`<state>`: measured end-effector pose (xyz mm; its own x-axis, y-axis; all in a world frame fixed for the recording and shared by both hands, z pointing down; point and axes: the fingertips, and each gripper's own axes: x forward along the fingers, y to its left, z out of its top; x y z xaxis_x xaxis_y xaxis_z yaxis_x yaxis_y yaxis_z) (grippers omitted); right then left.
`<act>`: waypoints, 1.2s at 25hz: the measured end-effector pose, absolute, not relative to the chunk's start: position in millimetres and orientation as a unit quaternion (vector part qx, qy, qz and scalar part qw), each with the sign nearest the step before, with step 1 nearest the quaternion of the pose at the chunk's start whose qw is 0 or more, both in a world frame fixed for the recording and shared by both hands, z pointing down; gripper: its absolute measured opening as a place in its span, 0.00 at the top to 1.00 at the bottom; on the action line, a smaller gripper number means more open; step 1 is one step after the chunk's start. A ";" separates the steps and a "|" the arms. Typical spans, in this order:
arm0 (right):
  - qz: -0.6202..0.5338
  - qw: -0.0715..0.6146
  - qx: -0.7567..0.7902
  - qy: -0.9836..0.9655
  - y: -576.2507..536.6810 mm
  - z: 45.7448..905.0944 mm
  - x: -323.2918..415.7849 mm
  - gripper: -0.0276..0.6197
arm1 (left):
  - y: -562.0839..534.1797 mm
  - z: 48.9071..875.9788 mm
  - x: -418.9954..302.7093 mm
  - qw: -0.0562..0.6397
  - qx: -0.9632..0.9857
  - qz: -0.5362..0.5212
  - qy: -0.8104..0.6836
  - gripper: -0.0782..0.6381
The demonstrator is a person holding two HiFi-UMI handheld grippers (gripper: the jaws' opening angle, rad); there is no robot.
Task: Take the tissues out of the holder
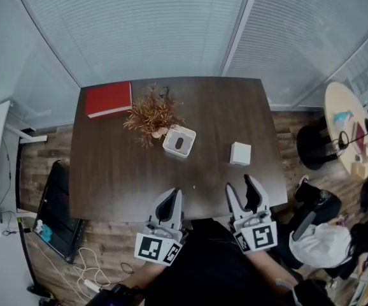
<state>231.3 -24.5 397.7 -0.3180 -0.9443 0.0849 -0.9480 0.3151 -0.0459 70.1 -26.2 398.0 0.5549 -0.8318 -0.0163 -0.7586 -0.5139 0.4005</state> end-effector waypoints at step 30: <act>-0.010 -0.007 0.547 -0.837 -34.2 363.4 90.2 0.94 | -38.7 387.8 2.2 0.089 0.889 -0.063 -0.445 0.89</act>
